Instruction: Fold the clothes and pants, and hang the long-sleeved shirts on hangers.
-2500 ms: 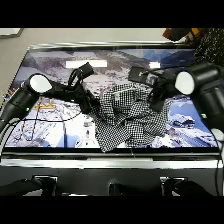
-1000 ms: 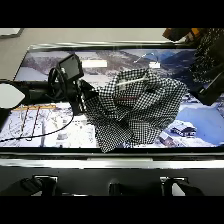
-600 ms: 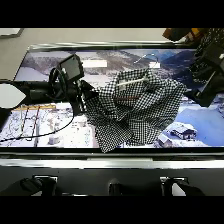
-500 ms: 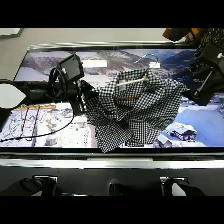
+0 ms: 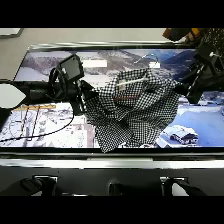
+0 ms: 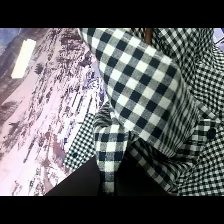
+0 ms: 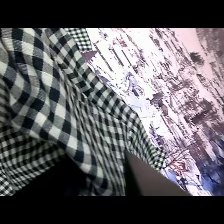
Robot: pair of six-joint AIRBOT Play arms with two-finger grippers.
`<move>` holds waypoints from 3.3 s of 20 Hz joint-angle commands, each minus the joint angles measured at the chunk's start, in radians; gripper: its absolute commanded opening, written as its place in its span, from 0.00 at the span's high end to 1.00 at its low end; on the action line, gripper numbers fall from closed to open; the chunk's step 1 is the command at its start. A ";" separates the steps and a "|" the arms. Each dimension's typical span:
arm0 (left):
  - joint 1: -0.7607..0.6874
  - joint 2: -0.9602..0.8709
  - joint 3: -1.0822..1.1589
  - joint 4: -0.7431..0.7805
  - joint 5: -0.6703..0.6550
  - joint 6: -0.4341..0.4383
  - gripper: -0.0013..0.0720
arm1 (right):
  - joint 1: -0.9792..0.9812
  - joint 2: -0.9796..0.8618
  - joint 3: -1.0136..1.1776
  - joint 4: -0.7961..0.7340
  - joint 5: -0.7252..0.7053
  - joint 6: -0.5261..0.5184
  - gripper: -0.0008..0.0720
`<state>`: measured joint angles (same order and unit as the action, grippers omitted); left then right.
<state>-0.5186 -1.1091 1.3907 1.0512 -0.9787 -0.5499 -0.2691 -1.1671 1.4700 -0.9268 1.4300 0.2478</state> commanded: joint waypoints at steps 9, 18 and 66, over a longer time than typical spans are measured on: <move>0.000 0.000 0.000 0.000 0.004 0.000 0.76 | 0.000 0.044 0.000 0.016 0.089 0.011 0.95; 0.107 0.008 0.000 0.000 0.150 -0.377 0.14 | 0.000 0.268 0.000 -0.161 0.055 0.270 0.96; 0.257 -0.013 0.000 0.008 0.134 -0.864 0.16 | -0.319 0.046 0.374 -1.814 -0.289 1.765 0.95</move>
<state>-0.2623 -1.1175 1.3911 1.0573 -0.8455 -1.4155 -0.4938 -1.1118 1.8172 -2.7991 1.1839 2.0106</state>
